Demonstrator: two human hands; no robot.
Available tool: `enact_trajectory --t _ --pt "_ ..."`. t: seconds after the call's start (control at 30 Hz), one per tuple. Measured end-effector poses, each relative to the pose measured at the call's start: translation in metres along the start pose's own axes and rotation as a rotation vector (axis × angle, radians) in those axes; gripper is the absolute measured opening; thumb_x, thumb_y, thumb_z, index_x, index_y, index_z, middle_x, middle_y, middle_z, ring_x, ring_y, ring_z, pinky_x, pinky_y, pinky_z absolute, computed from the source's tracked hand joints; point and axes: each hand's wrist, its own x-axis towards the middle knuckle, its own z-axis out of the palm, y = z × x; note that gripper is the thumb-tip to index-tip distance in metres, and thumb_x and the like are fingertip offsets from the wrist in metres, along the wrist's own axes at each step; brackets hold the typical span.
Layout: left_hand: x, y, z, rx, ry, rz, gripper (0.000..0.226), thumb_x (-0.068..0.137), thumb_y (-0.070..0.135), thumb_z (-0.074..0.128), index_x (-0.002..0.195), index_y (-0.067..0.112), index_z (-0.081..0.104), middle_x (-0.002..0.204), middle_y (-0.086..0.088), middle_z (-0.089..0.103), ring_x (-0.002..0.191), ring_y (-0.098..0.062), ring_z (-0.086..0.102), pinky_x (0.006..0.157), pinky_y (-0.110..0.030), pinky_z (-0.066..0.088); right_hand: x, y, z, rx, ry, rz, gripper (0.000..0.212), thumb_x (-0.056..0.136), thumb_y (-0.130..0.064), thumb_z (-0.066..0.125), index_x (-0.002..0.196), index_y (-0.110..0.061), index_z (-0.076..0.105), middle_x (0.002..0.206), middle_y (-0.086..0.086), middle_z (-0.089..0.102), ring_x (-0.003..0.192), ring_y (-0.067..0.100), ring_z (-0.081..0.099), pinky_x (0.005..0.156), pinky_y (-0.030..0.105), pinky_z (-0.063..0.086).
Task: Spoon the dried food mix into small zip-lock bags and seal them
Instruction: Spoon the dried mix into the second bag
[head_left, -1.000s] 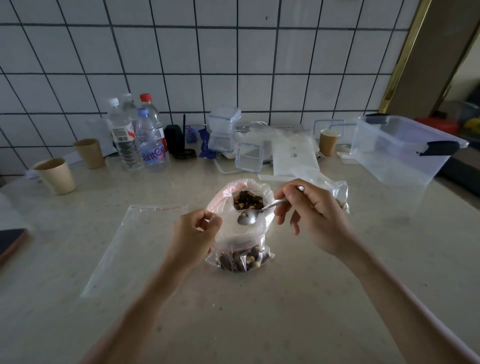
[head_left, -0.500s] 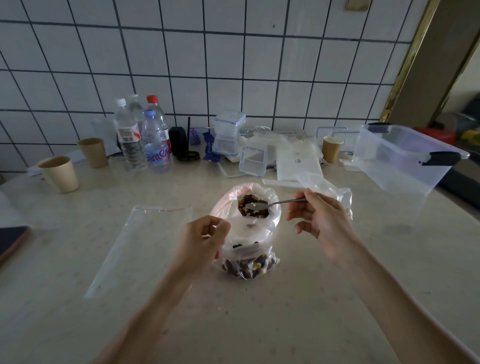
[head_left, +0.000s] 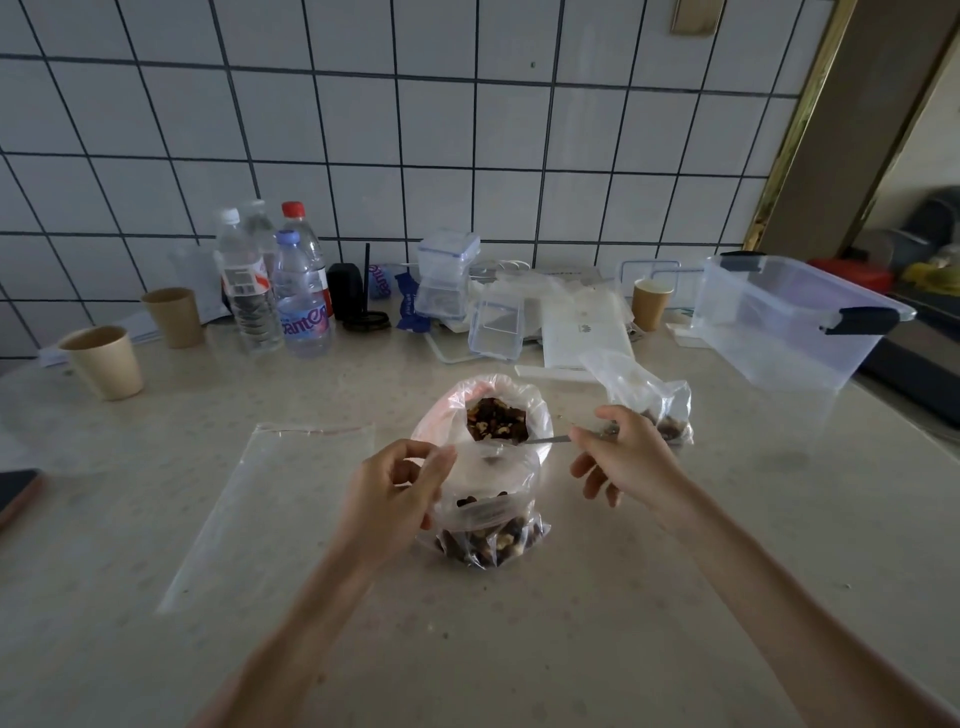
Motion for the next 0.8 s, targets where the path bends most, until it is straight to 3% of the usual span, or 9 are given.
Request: enact_trajectory --t 0.07,0.2,0.37,0.53,0.63,0.7,0.8 --pt "-0.001 0.004 0.0 -0.004 0.008 -0.019 0.041 0.087 0.064 0.065 0.096 0.025 0.074 0.067 -0.001 0.072 0.05 -0.012 0.062 0.047 -0.024 0.045 -0.003 0.001 -0.006 -0.11 0.028 -0.054 0.054 0.102 -0.025 0.061 0.15 -0.012 0.039 0.067 0.004 0.076 0.05 0.025 0.071 0.037 0.028 0.044" --pt "-0.003 0.01 -0.004 -0.115 -0.036 -0.118 0.043 0.094 0.06 0.06 0.101 0.021 0.076 0.077 -0.006 0.076 0.056 -0.012 0.064 0.045 -0.023 0.045 -0.02 -0.006 -0.008 -0.111 -0.068 -0.186 0.016 0.104 -0.026 0.059 0.11 -0.013 0.066 0.068 0.005 0.075 0.052 0.029 0.071 0.037 0.028 0.043" --pt "-0.002 0.015 -0.014 -0.323 -0.196 -0.27 0.034 0.101 0.04 0.062 0.115 0.011 0.076 0.1 -0.016 0.078 0.068 -0.02 0.068 0.05 -0.027 0.051 -0.04 -0.011 0.004 0.088 -0.314 0.022 0.034 0.106 -0.037 0.055 0.103 -0.007 0.071 0.086 0.009 0.078 0.062 0.024 0.07 0.041 0.027 0.045" --pt "-0.003 0.022 -0.023 -0.336 -0.36 -0.282 0.045 0.074 0.038 0.087 0.114 0.02 0.08 0.115 -0.008 0.078 0.078 -0.013 0.072 0.061 -0.024 0.058 -0.048 -0.01 0.014 0.362 -0.429 0.113 0.033 0.102 -0.034 0.063 0.101 -0.003 0.072 0.078 0.008 0.071 0.068 0.026 0.069 0.045 0.028 0.044" --pt "-0.004 0.027 -0.024 -0.291 -0.334 -0.298 0.059 0.066 0.033 0.097 0.119 0.016 0.077 0.103 -0.003 0.077 0.073 -0.01 0.069 0.058 -0.022 0.056 -0.05 -0.01 0.013 0.456 -0.48 0.139 0.031 0.094 -0.032 0.074 0.102 -0.001 0.076 0.086 0.01 0.071 0.072 0.025 0.069 0.046 0.027 0.046" --pt "-0.004 0.033 -0.022 -0.236 -0.255 -0.292 0.063 0.061 0.027 0.097 0.118 0.017 0.074 0.089 0.0 0.074 0.067 -0.01 0.067 0.053 -0.021 0.052 -0.051 -0.011 0.013 0.43 -0.485 0.088 0.019 0.089 -0.026 0.079 0.088 -0.007 0.074 0.08 0.007 0.068 0.067 0.02 0.066 0.046 0.026 0.045" --pt "-0.008 0.045 -0.018 -0.04 -0.154 -0.192 0.043 0.069 0.008 0.092 0.107 0.014 0.073 0.077 -0.001 0.072 0.057 -0.011 0.064 0.047 -0.021 0.046 -0.053 -0.019 0.015 0.313 -0.328 -0.056 0.013 0.09 -0.005 0.076 0.083 -0.006 0.065 0.067 0.006 0.065 0.053 0.02 0.063 0.042 0.028 0.047"
